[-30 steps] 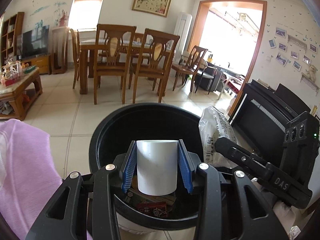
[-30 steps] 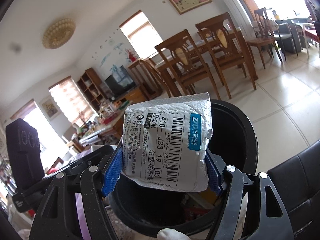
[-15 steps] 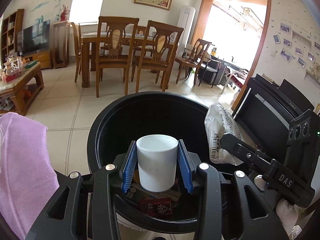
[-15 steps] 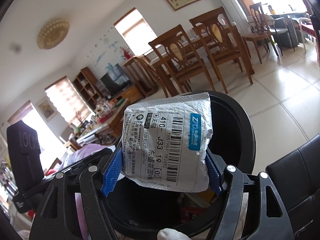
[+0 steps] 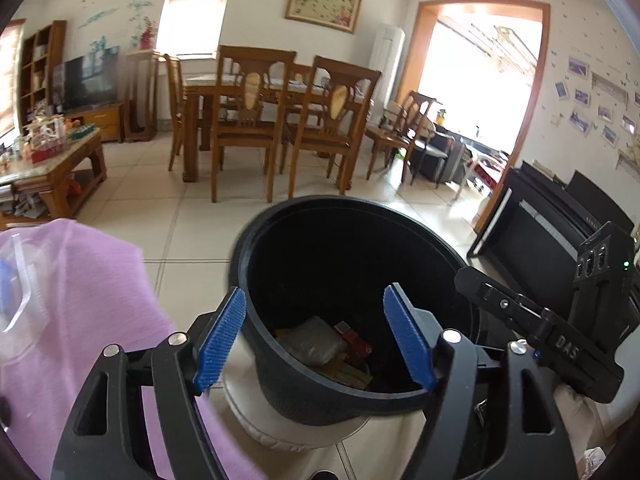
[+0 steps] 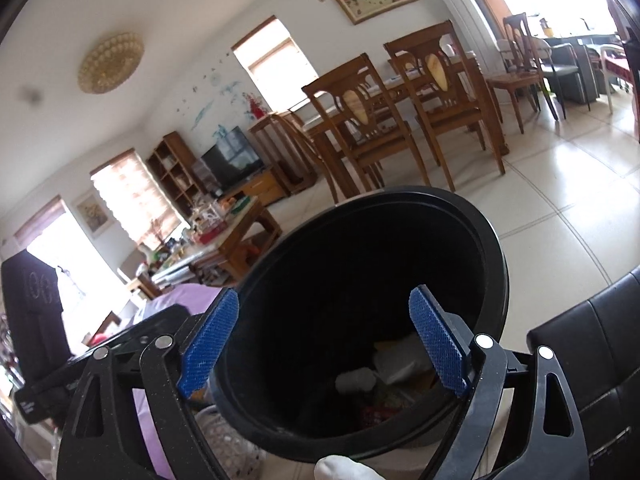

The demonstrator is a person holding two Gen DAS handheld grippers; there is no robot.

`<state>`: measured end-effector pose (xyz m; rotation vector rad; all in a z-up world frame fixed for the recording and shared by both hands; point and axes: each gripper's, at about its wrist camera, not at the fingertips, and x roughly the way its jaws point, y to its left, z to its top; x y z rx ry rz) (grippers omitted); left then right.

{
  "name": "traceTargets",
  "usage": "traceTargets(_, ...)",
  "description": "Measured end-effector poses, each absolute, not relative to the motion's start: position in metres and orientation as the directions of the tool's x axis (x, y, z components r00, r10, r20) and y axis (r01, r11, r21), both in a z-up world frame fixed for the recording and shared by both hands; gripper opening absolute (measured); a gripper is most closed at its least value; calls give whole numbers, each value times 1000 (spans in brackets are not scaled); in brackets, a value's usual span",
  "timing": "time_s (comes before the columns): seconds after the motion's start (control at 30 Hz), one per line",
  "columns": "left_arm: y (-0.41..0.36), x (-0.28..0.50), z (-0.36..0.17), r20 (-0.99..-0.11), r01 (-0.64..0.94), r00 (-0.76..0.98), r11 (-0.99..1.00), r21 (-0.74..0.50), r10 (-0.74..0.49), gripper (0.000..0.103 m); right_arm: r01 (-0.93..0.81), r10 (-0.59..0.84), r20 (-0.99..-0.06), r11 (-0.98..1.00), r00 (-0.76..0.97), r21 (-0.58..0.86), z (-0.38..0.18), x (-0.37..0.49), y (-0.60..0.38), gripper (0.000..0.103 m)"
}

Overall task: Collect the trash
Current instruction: 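Grasp the blue wrapper with the left tool while the right grasps the clear plastic tray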

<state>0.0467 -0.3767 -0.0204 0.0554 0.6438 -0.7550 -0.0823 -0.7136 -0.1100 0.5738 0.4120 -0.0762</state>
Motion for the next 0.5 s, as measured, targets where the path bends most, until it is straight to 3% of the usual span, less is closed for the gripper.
traceTargets(0.5, -195, 34, 2, -522, 472, 691, 859, -198, -500, 72, -47, 218, -412, 921, 885, 387, -66, -35, -555, 86)
